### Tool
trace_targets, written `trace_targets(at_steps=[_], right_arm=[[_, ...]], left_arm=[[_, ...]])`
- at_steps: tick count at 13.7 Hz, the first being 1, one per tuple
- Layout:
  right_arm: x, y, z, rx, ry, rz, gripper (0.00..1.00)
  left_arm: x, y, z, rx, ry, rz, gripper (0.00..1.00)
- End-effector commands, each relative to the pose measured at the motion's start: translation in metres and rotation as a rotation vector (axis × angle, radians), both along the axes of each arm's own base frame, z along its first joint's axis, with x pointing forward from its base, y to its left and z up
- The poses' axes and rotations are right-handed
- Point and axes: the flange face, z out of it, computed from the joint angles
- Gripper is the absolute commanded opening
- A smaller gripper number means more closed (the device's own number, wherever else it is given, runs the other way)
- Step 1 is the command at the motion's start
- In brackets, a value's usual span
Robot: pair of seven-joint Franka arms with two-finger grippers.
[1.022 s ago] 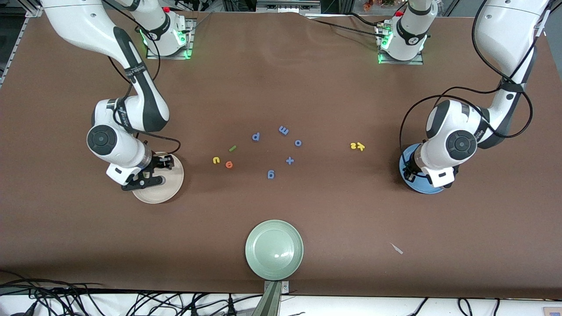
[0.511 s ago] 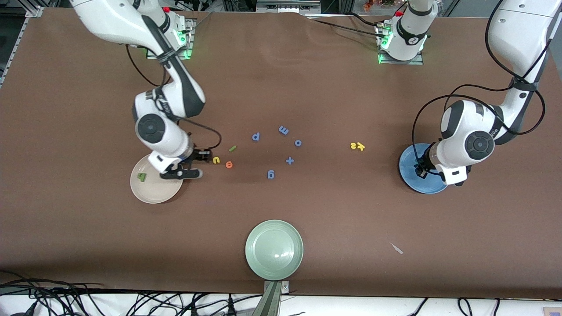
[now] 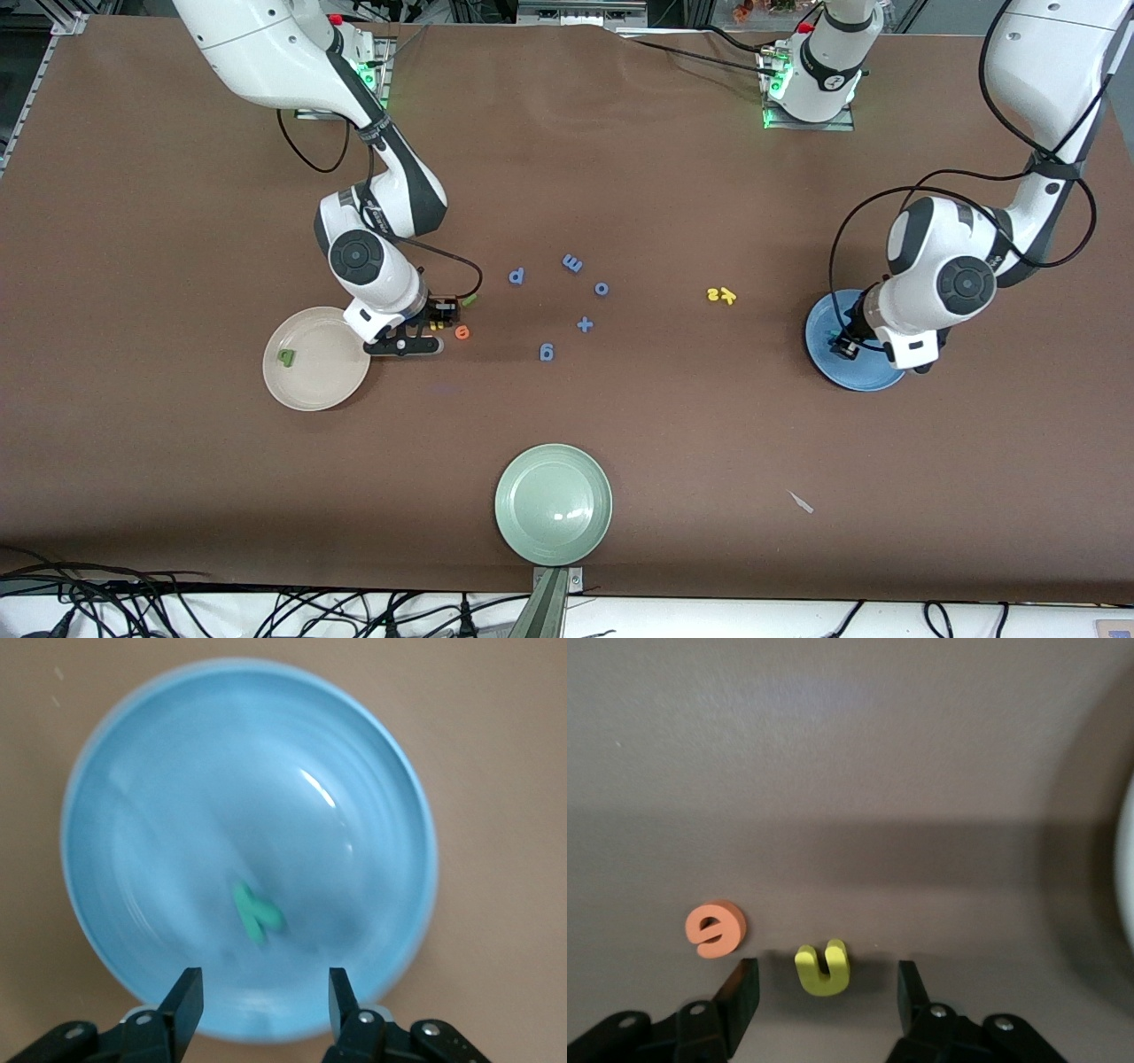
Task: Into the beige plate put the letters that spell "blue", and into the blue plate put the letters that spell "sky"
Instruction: 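Release the y into the blue plate while the right gripper grasps the u, then place the u on the white plate while the left gripper reaches the k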
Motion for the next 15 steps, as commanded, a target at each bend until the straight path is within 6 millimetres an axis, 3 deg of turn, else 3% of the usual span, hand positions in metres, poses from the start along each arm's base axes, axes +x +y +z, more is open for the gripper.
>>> trace_targets(at_steps=[1,3,4,8,9,11,13,15], right_arm=[[-0.008,0.010,-0.004,0.002,-0.012,-0.024,0.71],[-0.010,0.008,-0.007,-0.002,-0.007,-0.024,0.69],[-0.011,0.008,-0.007,-0.006,-0.008,-0.017,0.64],[-0.008,-0.001,-0.004,-0.013,-0.010,0.003,0.25],[-0.005,-0.005,0.000,-0.013,-0.016,0.018,0.19],[0.006,-0.019,0.018,-0.023,-0.029,0.034,0.17],[0.026,-0.038,0.050,-0.058,0.012,0.086,0.17],[0.055,-0.081,0.083,-0.099,0.057,0.159,0.17]], left_arm=[[-0.022,-0.032,0.010,-0.008,0.003,0.001,0.66],[-0.040,-0.064,0.006,-0.025,-0.023,0.030,0.66],[-0.053,-0.074,0.002,-0.032,-0.051,0.040,0.65],[-0.069,-0.117,0.000,-0.061,-0.070,0.091,0.65],[-0.071,-0.124,0.000,-0.060,-0.070,0.104,0.64],[-0.078,-0.140,-0.004,-0.060,-0.060,0.100,0.64],[-0.076,-0.142,-0.006,-0.073,-0.075,0.113,0.63],[-0.078,-0.143,-0.014,-0.081,-0.068,0.109,0.63]])
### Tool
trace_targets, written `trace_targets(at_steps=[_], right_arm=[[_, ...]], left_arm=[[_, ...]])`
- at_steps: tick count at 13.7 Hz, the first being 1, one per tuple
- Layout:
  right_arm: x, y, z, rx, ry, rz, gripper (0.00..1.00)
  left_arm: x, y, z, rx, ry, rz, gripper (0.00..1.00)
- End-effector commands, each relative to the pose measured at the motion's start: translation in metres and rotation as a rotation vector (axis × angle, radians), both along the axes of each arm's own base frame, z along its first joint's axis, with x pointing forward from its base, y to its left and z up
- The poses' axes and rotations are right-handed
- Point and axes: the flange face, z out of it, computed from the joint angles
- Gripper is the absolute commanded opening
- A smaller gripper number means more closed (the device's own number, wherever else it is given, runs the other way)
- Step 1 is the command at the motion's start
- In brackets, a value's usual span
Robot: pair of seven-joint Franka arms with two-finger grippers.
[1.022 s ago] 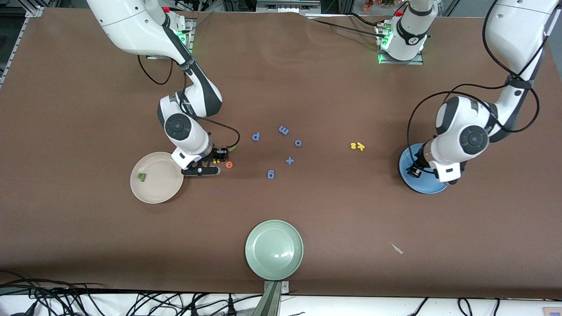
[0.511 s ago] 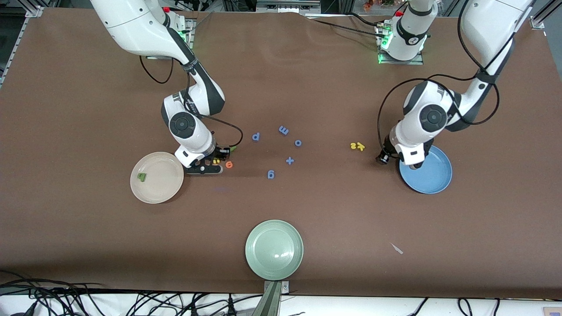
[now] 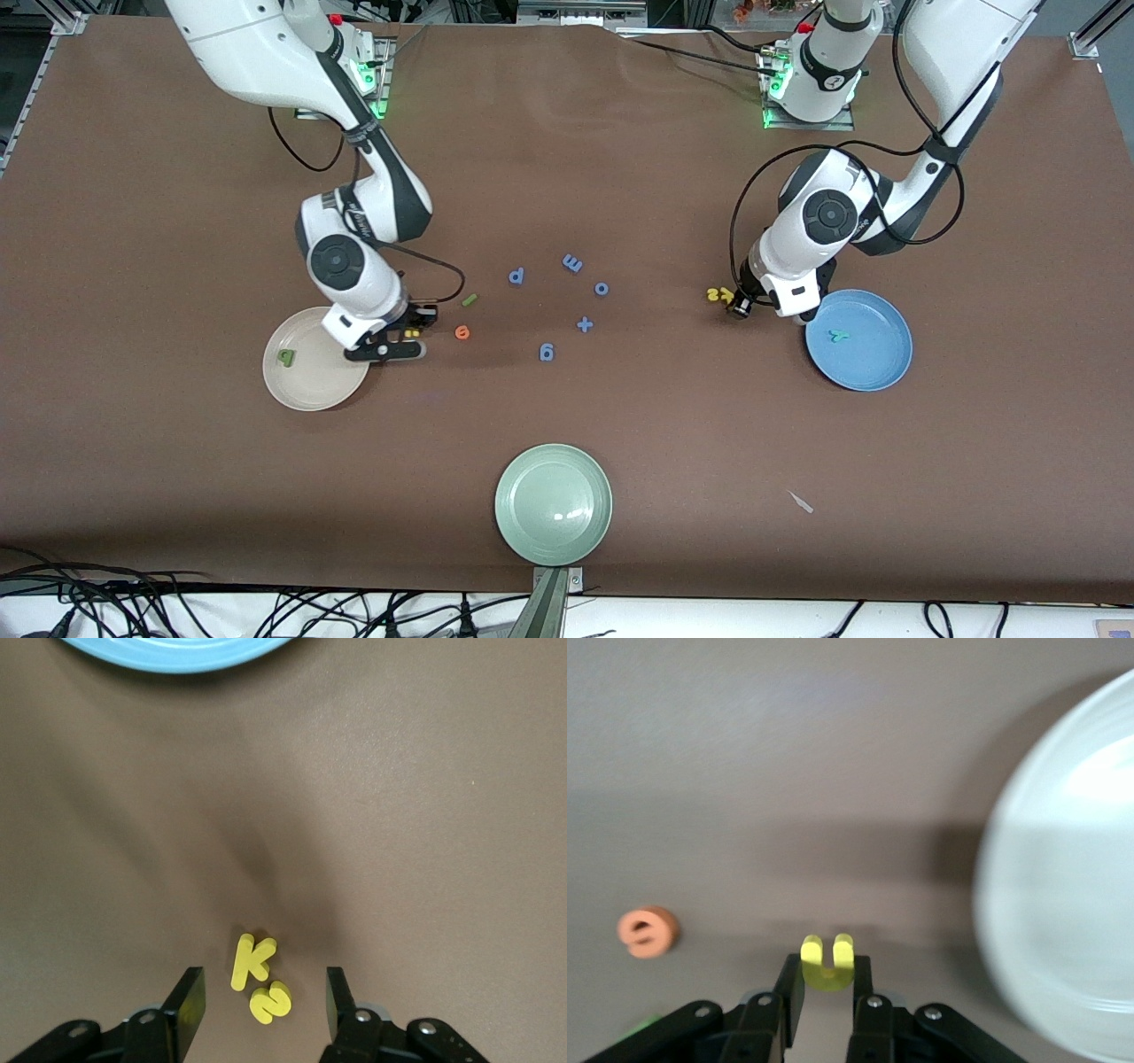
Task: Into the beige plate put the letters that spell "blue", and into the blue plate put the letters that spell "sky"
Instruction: 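Place the u on the white plate while the left gripper reaches the k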
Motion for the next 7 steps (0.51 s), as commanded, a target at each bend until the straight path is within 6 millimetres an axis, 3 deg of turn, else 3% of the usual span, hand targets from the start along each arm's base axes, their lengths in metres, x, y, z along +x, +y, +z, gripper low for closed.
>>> trace_targets(at_steps=[1,3,6,7], right_arm=[[0.029,-0.054,0.042,-0.044,0.048,0.105,0.18],[0.038,-0.093,0.036,-0.055,0.035,0.146,0.23],[0.037,-0.103,0.030,-0.041,0.035,0.123,0.45],[0.037,-0.103,0.031,-0.040,0.036,0.114,0.46]], left_arm=[[-0.003,0.000,-0.005,-0.020,-0.016,0.020,0.63],[-0.006,-0.004,-0.010,-0.023,-0.005,0.022,0.63],[-0.010,-0.008,-0.018,0.004,-0.002,0.026,0.62],[-0.013,-0.010,-0.025,0.020,-0.002,0.028,0.62]])
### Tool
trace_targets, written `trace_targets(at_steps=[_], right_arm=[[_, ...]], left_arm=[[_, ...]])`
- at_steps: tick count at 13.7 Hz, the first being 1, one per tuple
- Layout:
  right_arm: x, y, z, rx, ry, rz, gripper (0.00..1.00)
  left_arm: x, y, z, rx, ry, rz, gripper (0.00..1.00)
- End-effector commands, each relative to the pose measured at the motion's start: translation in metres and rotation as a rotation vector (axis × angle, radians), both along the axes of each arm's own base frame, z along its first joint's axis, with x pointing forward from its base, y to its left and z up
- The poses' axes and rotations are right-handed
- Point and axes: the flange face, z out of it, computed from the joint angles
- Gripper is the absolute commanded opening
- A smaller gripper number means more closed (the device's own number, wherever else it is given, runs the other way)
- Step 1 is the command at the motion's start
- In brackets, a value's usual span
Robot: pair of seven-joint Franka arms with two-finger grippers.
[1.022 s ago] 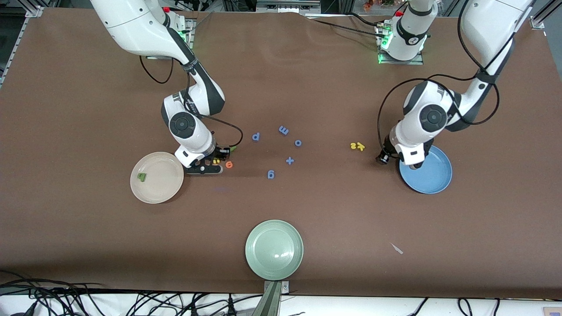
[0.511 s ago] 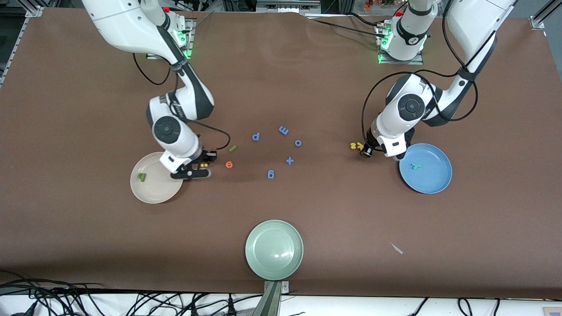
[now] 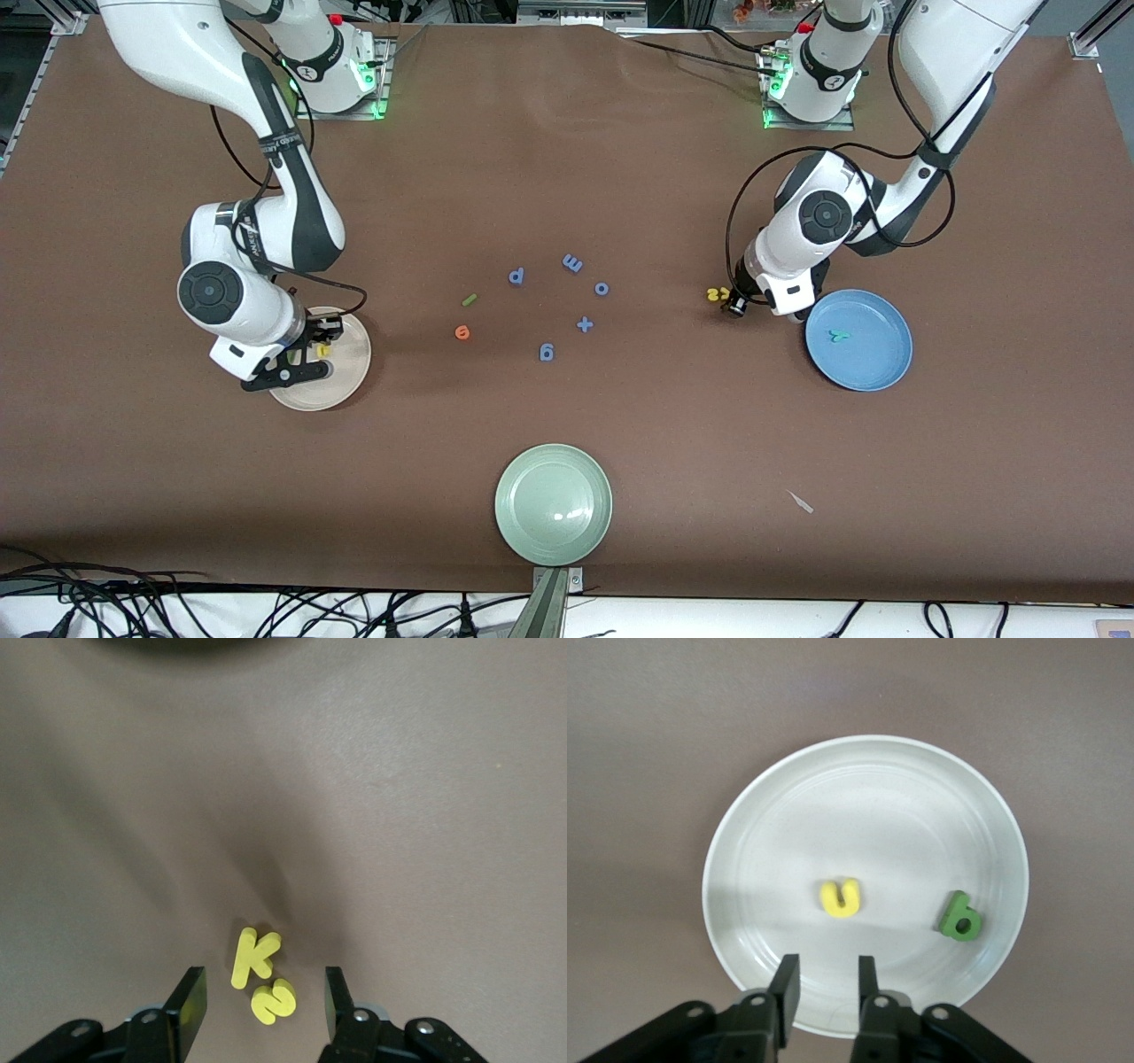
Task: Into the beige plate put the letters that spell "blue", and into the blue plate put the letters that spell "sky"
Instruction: 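Place the u on the white plate while the left gripper reaches the k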
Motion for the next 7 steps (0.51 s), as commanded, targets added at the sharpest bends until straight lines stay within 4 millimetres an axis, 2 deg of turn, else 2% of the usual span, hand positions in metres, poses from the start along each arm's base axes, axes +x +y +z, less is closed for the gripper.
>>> trace_targets(at_steps=[1,2,4,7], right_arm=[[-0.002,0.011,0.004,0.024,-0.005,-0.004,0.54],[-0.001,0.021,0.009,0.059,-0.013,-0.034,0.55],[0.002,0.058,0.018,0.117,-0.033,-0.106,0.58],[-0.007,0.108,0.002,0.127,-0.028,-0.199,0.60]], left_arm=[[-0.006,-0.006,-0.015,0.041,-0.010,0.019,0.61],[-0.007,-0.007,-0.017,0.056,-0.019,0.016,0.61],[-0.006,-0.007,-0.020,0.055,-0.017,0.017,0.60],[-0.006,-0.007,-0.022,0.053,-0.012,0.018,0.56]])
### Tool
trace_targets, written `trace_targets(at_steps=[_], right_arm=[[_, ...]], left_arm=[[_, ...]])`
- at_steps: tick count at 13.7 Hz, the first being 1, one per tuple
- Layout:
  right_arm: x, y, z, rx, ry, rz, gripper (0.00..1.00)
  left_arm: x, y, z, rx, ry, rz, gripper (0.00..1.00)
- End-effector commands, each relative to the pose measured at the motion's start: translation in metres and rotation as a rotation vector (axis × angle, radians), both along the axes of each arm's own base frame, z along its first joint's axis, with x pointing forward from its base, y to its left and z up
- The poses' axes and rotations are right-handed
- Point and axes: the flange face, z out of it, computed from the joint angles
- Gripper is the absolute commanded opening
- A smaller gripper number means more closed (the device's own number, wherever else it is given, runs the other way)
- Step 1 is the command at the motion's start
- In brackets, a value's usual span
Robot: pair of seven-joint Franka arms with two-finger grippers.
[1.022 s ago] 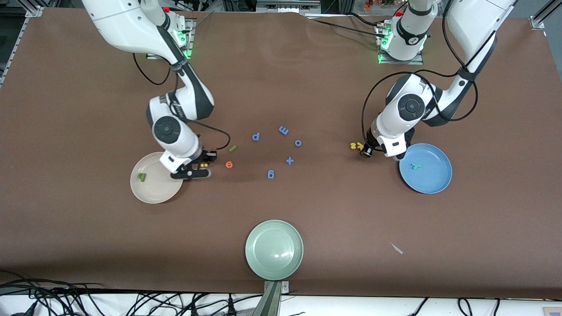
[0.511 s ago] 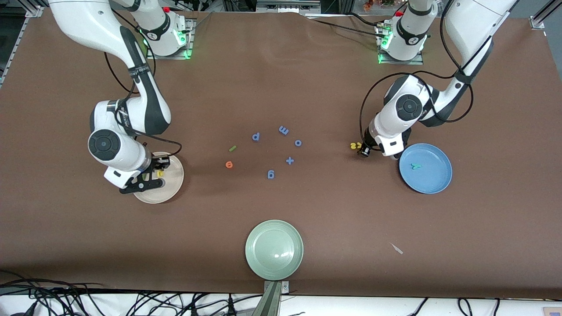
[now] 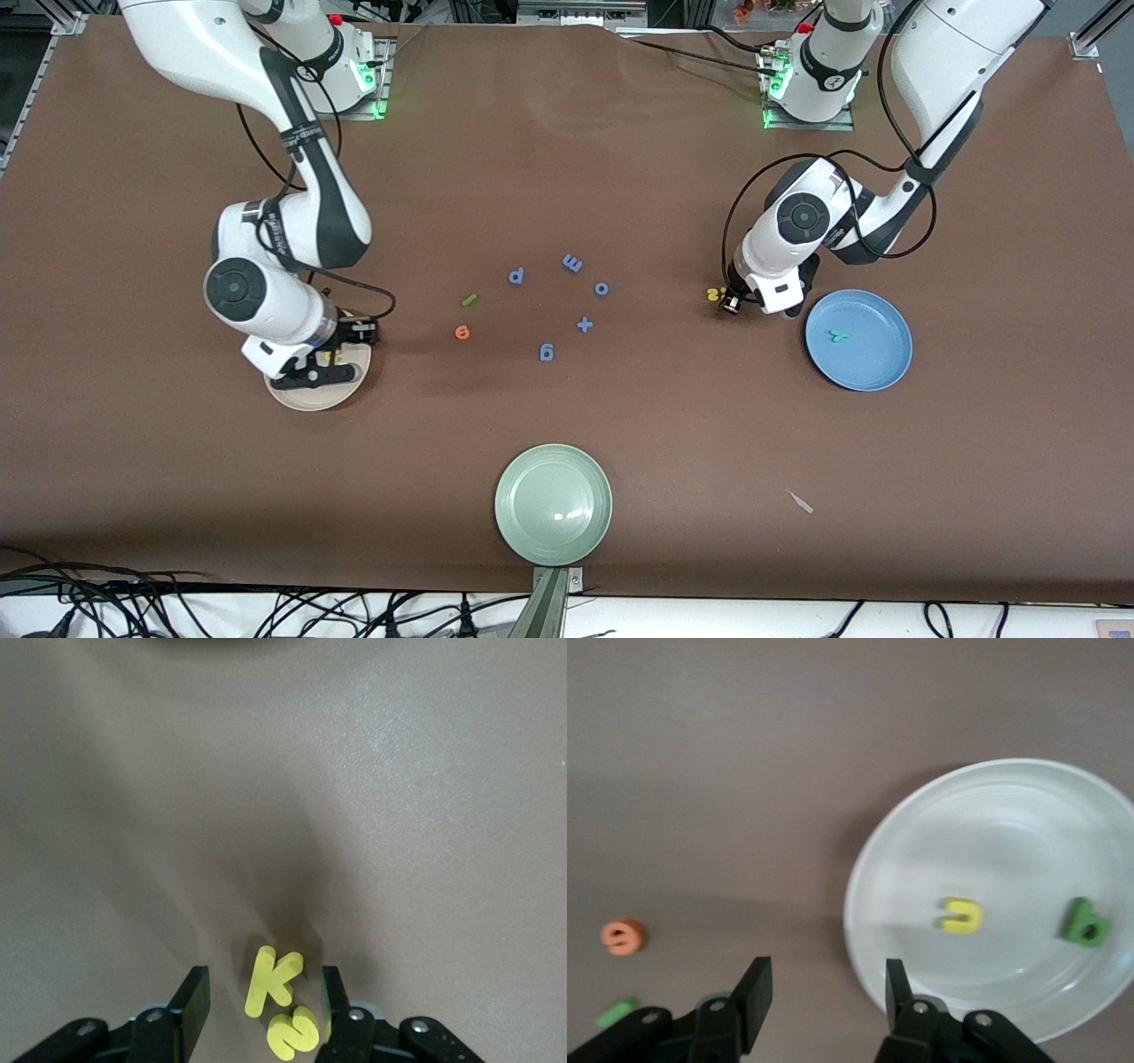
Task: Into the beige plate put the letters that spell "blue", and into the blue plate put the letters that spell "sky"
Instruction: 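Grasp the yellow k with the left gripper while the right gripper reaches the e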
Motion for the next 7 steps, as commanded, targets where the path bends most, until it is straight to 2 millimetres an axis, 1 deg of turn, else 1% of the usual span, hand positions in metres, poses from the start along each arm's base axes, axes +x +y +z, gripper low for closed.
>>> trace_targets(at_steps=[1,2,3,4,6,7], right_arm=[[-0.005,0.045,-0.016,0.036,-0.009,-0.087,0.60],[-0.009,0.063,-0.021,0.045,-0.025,-0.114,0.60],[-0.014,0.075,-0.029,0.043,-0.028,-0.134,0.61],[-0.016,0.085,-0.033,0.046,-0.041,-0.152,0.61],[-0.022,0.102,-0.045,0.045,-0.054,-0.186,0.61],[-0.023,0.105,-0.048,0.047,-0.063,-0.199,0.61]], left_arm=[[0.003,-0.001,-0.001,0.007,-0.017,0.003,0.55],[0.002,-0.001,-0.002,0.006,-0.016,0.003,0.50],[0.002,-0.002,-0.002,0.006,-0.014,0.001,0.46],[0.002,-0.001,-0.002,0.007,-0.014,0.003,0.43],[0.002,-0.002,-0.003,0.007,-0.014,0.000,0.43],[0.001,-0.003,-0.005,0.006,-0.009,-0.001,0.43]])
